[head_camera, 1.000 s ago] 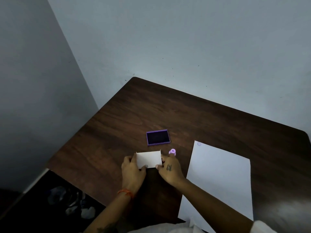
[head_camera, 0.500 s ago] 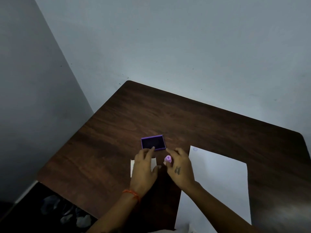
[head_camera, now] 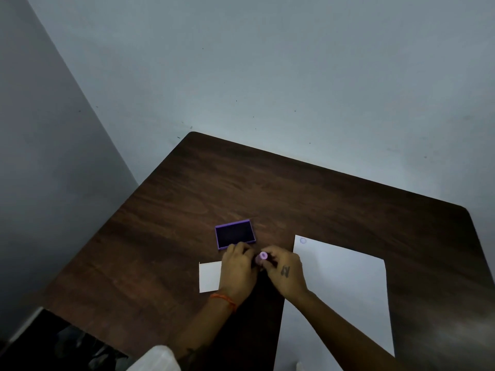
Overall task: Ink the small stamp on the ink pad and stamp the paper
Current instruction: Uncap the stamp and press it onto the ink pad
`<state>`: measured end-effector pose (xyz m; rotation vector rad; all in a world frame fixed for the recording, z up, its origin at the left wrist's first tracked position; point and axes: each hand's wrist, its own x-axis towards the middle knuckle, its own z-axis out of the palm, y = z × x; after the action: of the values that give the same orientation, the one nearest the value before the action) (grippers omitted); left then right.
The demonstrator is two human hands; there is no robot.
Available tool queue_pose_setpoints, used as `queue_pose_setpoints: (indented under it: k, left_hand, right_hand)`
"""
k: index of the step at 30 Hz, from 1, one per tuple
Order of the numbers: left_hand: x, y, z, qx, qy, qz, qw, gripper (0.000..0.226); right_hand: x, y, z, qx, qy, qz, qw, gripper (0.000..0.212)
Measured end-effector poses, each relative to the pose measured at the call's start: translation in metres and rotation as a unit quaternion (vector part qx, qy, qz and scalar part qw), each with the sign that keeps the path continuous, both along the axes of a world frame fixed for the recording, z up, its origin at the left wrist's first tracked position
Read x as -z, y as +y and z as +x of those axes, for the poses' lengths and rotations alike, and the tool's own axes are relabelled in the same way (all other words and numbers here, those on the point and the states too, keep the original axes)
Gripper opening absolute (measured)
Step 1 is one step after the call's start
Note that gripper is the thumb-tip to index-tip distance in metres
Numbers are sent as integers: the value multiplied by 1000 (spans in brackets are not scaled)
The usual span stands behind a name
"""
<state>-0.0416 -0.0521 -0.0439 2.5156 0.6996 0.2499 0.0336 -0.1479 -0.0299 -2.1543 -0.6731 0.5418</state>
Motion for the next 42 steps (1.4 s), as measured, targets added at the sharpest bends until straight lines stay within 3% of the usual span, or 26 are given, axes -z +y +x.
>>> queue_pose_setpoints:
  k: [3,6,8,10,15,20,24,28,31,34,36,39,42]
  left_hand:
    - [-9,2,-2,-17,-69,-109,991,23]
    - [-22,3,-6,-38,-121,-323,938,23]
    - [-28,2,-8,-63,-130,-416,898,26]
    - [-29,3,-9,-80,-141,-444,881,27]
    - [-30,3,-10,-72,-158,-460,871,22]
    - [-33,7,-10,-77,-159,-471,864,20]
    - [-35,6,-10,-69,-169,-480,858,20]
    - [-35,5,-9,-82,-160,-473,862,20]
    - [-34,7,-10,-81,-155,-476,862,20]
    - [-35,8,-11,-72,-158,-485,857,19]
    - [-36,7,-10,-74,-157,-482,859,20]
    - [-36,6,-9,-78,-156,-474,863,22]
    - [-36,7,-11,-79,-153,-475,863,21]
  right_hand:
    - [-6,-5,9,56,123,47,990,4]
    - [-17,-13,15,96,344,139,924,11]
    - [-23,-18,16,110,409,174,889,13]
    - [-26,-20,14,121,432,193,873,10]
    - [-28,-20,11,141,367,172,903,15]
    - [-38,-22,14,68,301,168,936,19]
    - [-42,-19,15,83,331,168,925,11]
    - [-38,-20,14,105,271,155,944,7]
    - [-40,-23,16,47,256,157,953,17]
    - [-42,-20,16,45,300,164,939,25]
    - [-42,-18,14,84,314,161,932,13]
    - [-41,-20,13,99,264,148,948,2]
    - [-44,-23,14,57,256,167,950,14]
